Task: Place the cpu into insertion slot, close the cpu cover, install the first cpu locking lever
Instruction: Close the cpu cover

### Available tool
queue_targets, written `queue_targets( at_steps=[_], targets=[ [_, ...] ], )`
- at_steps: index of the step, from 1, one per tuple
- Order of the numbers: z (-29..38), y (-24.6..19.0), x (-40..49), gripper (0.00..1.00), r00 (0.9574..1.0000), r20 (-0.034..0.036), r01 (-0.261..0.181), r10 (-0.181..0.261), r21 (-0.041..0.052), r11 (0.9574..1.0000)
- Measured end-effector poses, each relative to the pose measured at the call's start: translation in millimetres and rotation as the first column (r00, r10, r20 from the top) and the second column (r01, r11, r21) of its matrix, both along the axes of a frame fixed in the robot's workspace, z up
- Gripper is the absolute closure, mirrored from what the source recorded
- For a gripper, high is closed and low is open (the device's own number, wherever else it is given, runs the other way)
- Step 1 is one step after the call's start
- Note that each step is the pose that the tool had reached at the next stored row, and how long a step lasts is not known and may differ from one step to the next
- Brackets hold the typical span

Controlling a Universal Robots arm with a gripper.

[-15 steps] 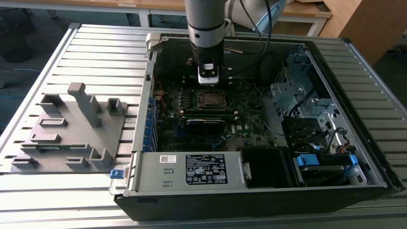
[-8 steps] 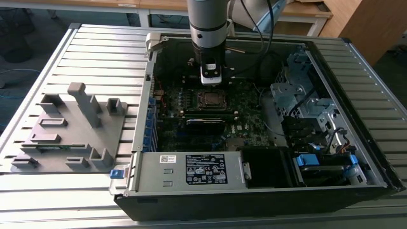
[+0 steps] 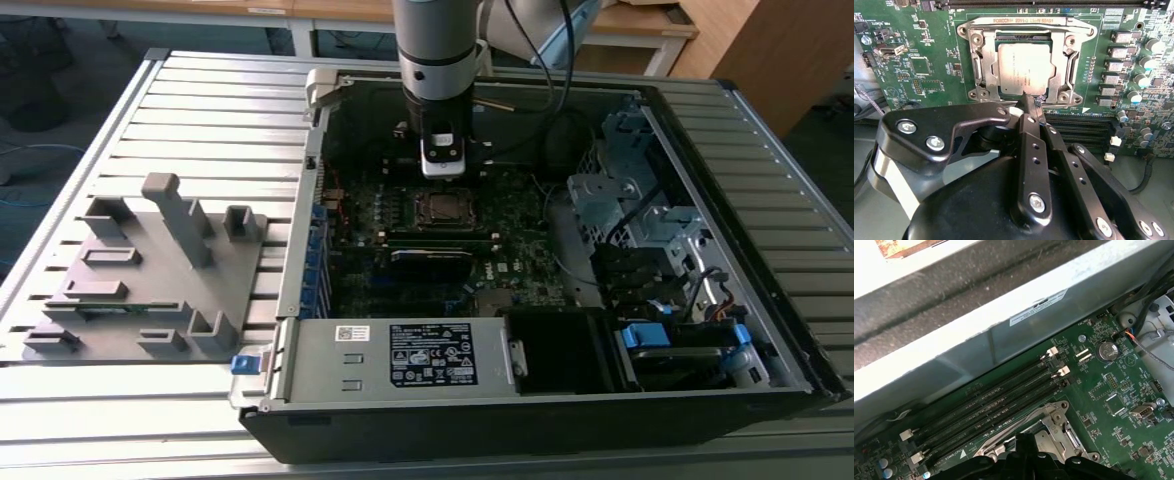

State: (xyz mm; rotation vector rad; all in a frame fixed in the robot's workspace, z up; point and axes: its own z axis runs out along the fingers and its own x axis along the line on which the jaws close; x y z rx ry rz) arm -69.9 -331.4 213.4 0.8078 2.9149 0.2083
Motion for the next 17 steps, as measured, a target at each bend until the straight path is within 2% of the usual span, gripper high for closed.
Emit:
queue_targets(
  at_steps=[17],
  targets=[
    [3.1,0.0,1.7,0.9,0.9999,0.0,-0.012,0.012,0.0,0.9999]
  ],
)
